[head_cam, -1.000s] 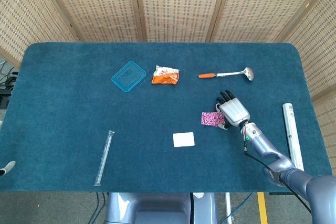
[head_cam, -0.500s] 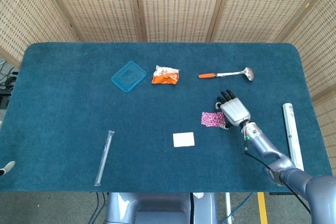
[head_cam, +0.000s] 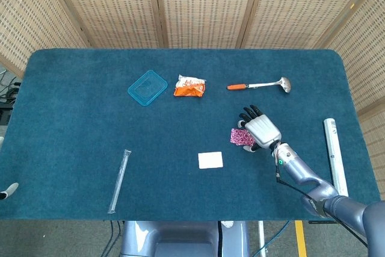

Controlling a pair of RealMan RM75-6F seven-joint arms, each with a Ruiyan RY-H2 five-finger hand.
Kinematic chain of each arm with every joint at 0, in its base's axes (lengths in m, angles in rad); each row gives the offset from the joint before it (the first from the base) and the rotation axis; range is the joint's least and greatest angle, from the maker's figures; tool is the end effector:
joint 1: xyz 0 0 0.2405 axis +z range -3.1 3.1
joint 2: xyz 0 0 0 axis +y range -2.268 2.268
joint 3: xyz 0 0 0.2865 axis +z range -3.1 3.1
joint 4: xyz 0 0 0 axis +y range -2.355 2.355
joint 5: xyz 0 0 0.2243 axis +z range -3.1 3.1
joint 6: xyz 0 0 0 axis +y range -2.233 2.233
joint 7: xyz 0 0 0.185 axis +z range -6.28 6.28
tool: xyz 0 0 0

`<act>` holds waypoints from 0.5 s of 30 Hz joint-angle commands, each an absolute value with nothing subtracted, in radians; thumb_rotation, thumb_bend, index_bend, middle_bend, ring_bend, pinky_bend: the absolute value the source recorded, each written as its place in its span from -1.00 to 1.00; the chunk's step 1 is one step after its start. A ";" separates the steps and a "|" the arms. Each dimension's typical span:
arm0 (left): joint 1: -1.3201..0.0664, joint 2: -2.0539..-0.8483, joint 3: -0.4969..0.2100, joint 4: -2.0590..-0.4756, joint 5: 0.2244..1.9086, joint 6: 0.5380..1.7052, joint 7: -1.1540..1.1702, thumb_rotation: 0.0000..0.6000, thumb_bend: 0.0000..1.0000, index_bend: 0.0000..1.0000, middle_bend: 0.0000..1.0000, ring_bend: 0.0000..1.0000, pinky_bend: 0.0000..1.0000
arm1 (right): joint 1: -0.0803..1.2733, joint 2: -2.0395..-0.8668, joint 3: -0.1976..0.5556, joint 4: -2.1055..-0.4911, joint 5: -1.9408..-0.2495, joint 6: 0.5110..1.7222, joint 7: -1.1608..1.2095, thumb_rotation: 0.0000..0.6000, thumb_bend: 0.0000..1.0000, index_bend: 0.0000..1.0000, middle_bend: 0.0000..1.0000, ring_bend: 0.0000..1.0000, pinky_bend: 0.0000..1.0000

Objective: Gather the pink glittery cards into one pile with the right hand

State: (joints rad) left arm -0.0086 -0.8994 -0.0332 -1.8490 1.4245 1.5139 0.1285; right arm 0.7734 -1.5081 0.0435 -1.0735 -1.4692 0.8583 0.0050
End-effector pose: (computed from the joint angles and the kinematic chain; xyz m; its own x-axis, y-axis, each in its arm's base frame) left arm -0.3337 0.1932 0.2170 0.4904 0.0375 0.8707 0.8621 0.1250 -0.4910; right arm -0.2379 -0.4448 -0.0202 0.6779 -0.2030 0.7065 -0.6919 -0.5008 0.5201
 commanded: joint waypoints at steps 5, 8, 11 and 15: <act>-0.010 -0.896 -0.035 -1.842 1.418 1.510 0.116 1.00 -0.91 -1.00 -1.00 -1.00 -1.00 | 0.755 -1.465 0.053 -1.264 -1.436 0.872 -0.097 1.00 -0.52 -0.40 -0.65 -1.00 -1.00; -0.010 -0.896 -0.035 -1.838 1.419 1.509 0.111 1.00 -0.91 -1.00 -1.00 -1.00 -1.00 | 0.751 -1.465 0.056 -1.302 -1.425 0.874 -0.129 1.00 -0.53 -0.40 -0.65 -1.00 -1.00; -0.010 -0.895 -0.035 -1.835 1.420 1.509 0.105 1.00 -0.91 -1.00 -1.00 -1.00 -1.00 | 0.749 -1.470 0.058 -1.322 -1.416 0.876 -0.151 1.00 -0.53 -0.40 -0.65 -1.00 -1.00; -0.010 -0.895 -0.034 -1.829 1.420 1.508 0.096 1.00 -0.91 -1.00 -1.00 -1.00 -1.00 | 0.749 -1.494 0.065 -1.332 -1.399 0.875 -0.181 1.00 -0.57 -0.40 -0.66 -1.00 -1.00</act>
State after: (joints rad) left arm -0.0094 -0.8953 -0.0343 -1.8296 1.4200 1.5085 0.0968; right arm 0.7494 -1.4864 0.0620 -1.3297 -1.4042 0.8756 -0.1731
